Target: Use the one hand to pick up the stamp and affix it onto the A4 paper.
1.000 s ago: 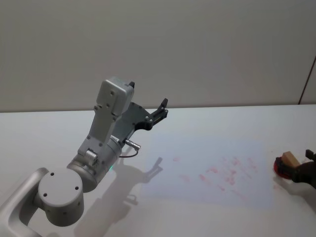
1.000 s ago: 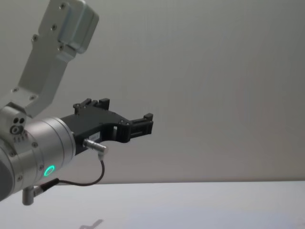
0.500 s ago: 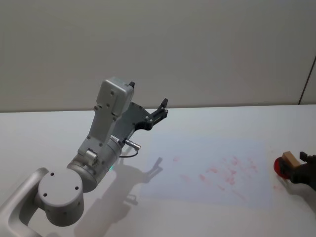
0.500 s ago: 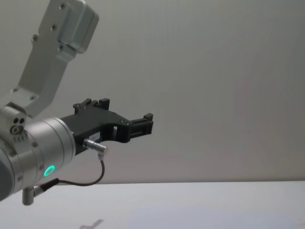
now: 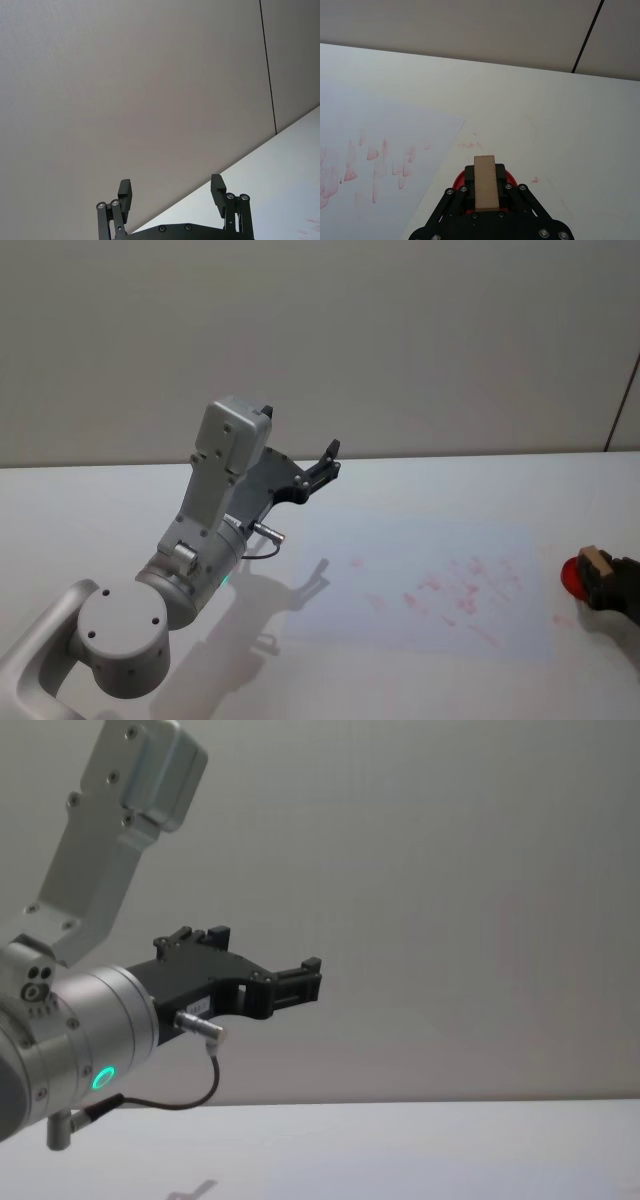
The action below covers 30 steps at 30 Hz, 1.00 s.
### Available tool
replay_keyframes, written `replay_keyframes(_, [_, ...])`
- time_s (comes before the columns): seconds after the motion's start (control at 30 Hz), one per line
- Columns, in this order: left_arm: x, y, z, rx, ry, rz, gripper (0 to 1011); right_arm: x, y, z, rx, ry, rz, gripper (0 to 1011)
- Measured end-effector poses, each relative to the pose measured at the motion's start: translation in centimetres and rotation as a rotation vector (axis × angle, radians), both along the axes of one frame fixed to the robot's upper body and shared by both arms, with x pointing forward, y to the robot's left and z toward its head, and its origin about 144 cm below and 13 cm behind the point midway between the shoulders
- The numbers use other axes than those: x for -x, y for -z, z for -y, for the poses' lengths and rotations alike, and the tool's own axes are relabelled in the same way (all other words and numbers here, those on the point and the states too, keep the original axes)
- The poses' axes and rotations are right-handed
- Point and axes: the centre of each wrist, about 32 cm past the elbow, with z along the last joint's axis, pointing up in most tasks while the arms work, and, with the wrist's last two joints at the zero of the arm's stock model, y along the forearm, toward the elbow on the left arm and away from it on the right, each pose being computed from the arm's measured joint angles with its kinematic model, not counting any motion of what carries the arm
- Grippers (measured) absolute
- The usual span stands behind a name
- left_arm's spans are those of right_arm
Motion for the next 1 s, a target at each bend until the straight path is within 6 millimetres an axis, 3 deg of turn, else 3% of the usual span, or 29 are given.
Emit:
replay_keyframes(0.6, [0.0,0.0,0.0,0.0,0.0,0.0,1001,-0.2,-0.8,-0.8,-0.045,-0.049,0.036,220])
replay_keyframes(1.0, [0.0,0.0,0.0,0.0,0.0,0.0,1001,0.4,-1.8,-3.0,-0.097,-0.181,0.075,220])
